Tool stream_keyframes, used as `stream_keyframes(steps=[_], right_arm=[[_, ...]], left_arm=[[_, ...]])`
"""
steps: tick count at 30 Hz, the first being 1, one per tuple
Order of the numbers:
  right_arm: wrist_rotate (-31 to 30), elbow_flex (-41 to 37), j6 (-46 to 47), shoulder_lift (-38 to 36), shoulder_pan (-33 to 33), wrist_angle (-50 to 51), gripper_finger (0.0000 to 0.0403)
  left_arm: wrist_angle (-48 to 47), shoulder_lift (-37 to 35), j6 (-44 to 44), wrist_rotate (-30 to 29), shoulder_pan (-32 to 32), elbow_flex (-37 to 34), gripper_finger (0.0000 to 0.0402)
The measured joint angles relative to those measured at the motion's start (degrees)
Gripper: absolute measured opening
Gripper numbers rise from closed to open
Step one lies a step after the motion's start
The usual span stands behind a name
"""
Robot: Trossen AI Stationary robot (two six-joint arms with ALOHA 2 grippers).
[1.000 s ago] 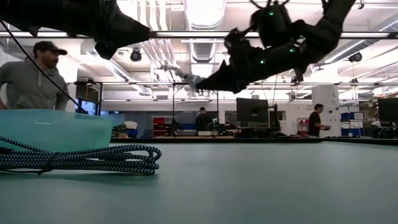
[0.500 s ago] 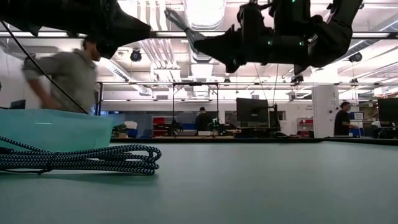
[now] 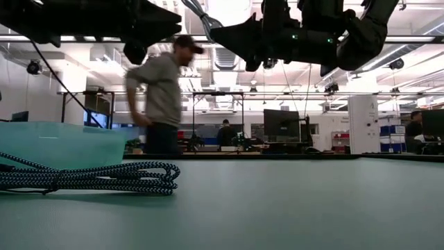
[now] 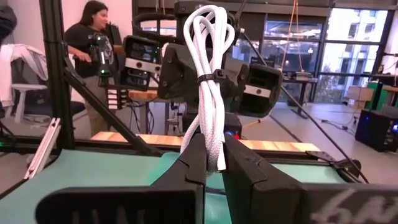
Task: Pick and place USB-C Cables
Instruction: Put the light blue charger cable into the green bin
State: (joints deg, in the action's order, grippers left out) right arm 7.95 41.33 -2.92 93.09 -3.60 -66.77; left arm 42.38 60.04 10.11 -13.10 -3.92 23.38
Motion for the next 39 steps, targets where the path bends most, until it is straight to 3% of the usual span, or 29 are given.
stream_keyframes(steps=[8,15,39], right_arm=[[-0.02,0.58,0.33,1.11,-0.02,0.18,0.0016],[-0.05,0.71,0.35,1.17,-0.02,0.03,0.0016],[-0.55,0.71,0.37,1.19,-0.02,0.11,0.0016]], left_arm=[[13.52,9.27,-0.02,0.28,0.02,0.00,0.0089],[20.74,14.32,0.04,4.55,0.00,0.05,0.0089],[24.20,15.74,-1.49,1.81,0.31,1.55,0.0087]])
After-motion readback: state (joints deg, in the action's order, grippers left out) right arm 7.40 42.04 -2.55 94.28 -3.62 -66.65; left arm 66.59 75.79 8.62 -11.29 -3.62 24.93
